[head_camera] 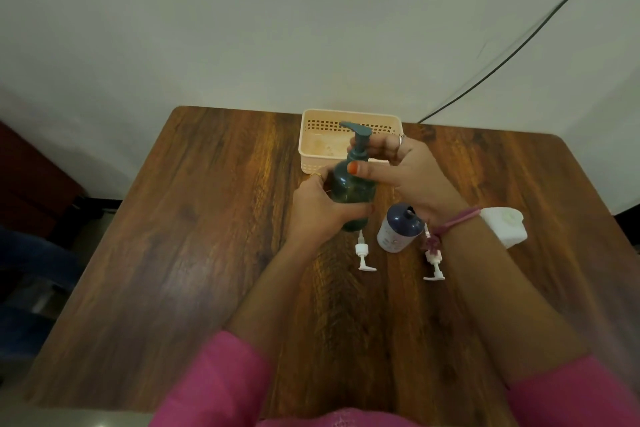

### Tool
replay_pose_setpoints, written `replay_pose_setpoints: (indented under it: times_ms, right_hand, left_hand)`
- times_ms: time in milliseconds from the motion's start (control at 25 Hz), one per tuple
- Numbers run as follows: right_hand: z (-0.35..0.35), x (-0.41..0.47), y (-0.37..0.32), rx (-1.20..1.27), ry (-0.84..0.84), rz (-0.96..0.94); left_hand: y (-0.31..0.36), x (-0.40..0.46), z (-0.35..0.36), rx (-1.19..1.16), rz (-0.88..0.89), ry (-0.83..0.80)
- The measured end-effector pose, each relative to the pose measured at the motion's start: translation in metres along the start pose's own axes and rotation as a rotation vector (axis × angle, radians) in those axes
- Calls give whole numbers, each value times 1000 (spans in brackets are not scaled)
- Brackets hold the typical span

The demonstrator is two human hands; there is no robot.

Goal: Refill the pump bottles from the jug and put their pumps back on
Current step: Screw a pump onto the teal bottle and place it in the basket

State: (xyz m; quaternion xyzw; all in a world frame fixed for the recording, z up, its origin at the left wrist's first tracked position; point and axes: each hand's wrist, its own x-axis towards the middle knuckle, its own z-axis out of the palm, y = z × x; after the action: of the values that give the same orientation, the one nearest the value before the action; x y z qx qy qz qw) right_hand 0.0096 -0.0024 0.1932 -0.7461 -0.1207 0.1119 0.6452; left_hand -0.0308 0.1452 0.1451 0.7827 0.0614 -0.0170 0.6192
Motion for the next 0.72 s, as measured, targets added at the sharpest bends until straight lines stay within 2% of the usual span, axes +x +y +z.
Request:
replay_pose_setpoints:
  times_ms: [80,200,240,280,400,480,600,640,720]
  right_hand:
    - [6,3,3,-15,83,20]
    - [-14,2,1,28,-180,81]
    - [-16,0,-1,46,-214,69]
    - [-13,-1,-3,31,-178,42]
    - [3,3,2,-107,91,-15]
    - [-3,7,6,-150,35,21]
    - [-15,5,-2,-35,-216,60]
    - [-13,4,-4,-8,-206,47]
    - [1,3,0,-71,-14,-1]
  left_hand:
    - [1,-1,2,16,5,-3]
    - [2,-2,1,16,7,-1]
    - [3,-1,1,12,10,1]
    - [3,0,0,10,13,4]
    - [3,0,0,9,3,20]
    - [2,0,0,10,-2,25]
    - [0,1,0,19,-7,17]
    - [-1,1,1,13,-12,21]
    - [-2,1,2,-9,-18,45]
